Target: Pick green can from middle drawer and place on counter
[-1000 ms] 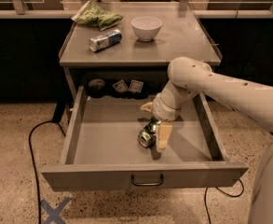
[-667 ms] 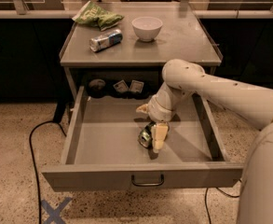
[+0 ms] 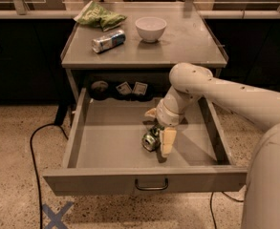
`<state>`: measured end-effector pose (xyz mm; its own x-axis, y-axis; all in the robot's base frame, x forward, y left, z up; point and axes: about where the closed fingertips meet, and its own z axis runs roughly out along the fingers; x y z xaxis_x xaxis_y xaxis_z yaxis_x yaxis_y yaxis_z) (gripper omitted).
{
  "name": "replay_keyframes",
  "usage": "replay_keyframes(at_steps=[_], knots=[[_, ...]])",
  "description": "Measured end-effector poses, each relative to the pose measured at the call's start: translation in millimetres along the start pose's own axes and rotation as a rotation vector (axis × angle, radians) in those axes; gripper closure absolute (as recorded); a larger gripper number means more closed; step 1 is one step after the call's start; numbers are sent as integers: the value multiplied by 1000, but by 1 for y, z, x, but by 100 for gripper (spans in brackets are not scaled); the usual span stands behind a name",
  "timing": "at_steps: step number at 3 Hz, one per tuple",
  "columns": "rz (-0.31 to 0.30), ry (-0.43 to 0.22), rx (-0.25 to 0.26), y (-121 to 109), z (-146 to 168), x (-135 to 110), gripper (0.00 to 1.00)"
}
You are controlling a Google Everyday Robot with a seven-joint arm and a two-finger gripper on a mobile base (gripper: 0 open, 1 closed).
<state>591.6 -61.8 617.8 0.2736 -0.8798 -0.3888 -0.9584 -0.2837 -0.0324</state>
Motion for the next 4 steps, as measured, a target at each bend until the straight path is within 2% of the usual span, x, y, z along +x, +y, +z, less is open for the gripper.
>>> replay_keyframes(at_steps=[1,2,4], knots=[[3,-1,-4,1,2,1,0],[11,-8,-23,4,9,4,19],[11,-8,-24,4,9,4,65]])
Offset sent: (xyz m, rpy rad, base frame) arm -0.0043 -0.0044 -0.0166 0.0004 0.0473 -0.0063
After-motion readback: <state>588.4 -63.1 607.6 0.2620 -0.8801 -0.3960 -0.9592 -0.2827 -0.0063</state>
